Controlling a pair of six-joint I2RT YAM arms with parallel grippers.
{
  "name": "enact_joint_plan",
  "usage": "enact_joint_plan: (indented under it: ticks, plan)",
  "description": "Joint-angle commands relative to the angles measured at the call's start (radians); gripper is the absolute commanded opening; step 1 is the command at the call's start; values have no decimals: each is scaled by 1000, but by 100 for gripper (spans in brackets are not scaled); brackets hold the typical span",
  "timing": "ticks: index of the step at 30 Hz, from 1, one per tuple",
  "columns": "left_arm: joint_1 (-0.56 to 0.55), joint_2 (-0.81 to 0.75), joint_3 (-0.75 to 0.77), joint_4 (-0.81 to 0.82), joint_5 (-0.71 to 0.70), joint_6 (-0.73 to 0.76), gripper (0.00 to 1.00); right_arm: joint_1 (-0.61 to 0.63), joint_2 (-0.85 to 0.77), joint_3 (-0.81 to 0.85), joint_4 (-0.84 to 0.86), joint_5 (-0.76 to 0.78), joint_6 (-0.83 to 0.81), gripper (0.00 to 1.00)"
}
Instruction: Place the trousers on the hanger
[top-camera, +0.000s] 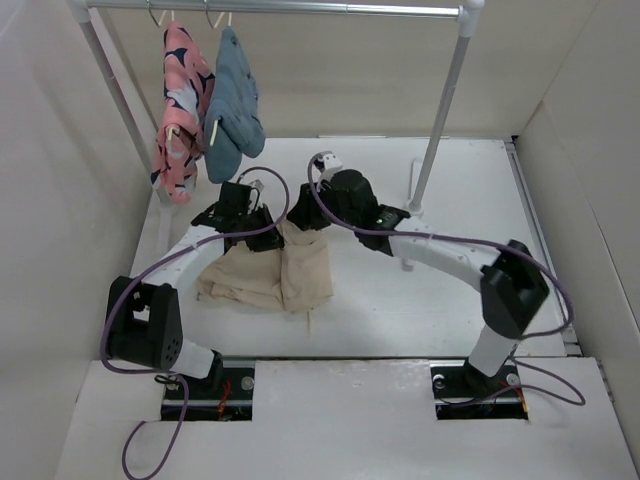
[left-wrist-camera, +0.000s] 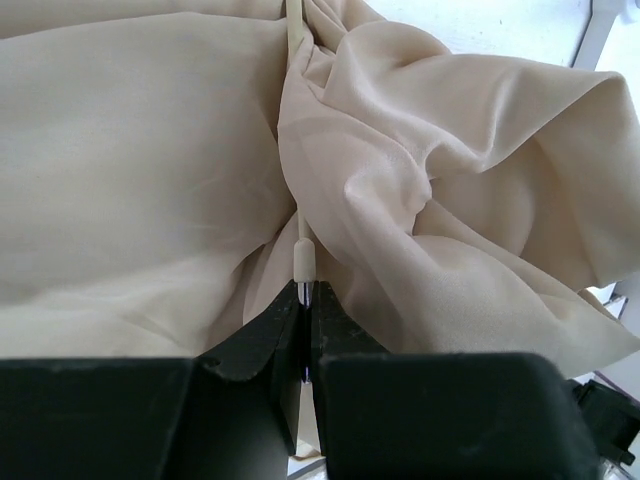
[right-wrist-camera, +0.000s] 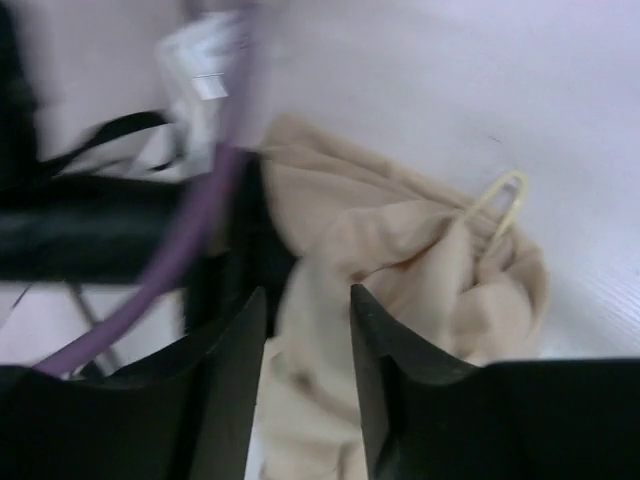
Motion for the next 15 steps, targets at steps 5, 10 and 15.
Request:
enact_joint_plan:
  ticks: [5, 10, 15]
  plan:
    - [7, -4, 53, 12, -11, 16, 0, -43, 213, 56, 56, -35, 73, 20]
    - [7, 8, 90, 1, -11, 27, 0, -43, 118, -266, 356, -170, 180, 0]
    - [7, 48, 133, -8, 62, 7, 0, -12, 286, -171, 458, -315, 222, 0]
